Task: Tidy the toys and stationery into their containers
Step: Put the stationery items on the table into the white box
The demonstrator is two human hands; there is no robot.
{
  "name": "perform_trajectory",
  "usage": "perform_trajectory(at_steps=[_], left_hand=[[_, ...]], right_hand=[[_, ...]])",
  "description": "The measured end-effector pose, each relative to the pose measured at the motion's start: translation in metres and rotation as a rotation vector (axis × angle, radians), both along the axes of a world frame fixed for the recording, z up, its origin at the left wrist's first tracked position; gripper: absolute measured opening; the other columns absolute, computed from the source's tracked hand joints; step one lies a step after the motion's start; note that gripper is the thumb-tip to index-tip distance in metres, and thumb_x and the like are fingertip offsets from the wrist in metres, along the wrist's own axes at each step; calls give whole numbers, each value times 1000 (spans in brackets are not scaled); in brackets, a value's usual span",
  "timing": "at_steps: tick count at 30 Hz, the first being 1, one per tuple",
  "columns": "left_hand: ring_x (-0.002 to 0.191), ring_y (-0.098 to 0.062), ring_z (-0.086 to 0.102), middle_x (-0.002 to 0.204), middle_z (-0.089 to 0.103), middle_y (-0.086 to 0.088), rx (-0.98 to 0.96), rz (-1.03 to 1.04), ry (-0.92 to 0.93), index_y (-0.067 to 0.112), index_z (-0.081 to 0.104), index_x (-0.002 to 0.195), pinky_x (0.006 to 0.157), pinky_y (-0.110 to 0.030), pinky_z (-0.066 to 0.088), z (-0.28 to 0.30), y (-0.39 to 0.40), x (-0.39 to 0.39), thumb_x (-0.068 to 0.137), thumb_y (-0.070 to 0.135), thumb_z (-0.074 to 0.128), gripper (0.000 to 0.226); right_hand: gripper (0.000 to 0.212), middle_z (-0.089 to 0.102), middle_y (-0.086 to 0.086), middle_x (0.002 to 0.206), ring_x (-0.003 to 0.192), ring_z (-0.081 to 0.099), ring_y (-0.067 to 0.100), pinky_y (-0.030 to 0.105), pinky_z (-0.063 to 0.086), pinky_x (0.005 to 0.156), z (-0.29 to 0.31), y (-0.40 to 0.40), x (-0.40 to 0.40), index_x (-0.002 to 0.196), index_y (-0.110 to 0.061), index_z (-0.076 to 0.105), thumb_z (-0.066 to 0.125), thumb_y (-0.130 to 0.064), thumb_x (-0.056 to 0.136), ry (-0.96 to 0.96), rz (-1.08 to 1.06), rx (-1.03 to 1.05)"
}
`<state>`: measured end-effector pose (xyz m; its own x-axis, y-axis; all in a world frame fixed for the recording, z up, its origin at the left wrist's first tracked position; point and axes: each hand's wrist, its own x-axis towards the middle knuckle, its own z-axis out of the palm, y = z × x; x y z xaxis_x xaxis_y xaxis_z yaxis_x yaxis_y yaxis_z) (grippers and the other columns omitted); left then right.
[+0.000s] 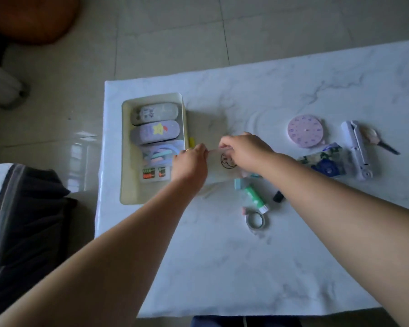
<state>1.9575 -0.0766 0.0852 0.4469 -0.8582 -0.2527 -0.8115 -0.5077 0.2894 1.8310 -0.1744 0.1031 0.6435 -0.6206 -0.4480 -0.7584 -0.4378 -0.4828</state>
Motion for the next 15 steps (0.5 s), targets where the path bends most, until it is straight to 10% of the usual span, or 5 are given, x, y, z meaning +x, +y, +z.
perform_trajectory(at_steps=[15], left_hand=[[111,-33,45,118,56,-15,201,101,-9,12,54,118,93,-37,40,-40,69,134,86,-1,33,40]], right_hand=[[32,54,12,125,119,46,35,27,37,83,-45,66,168,120,-29,57,46,-18,93,185,272,-114]])
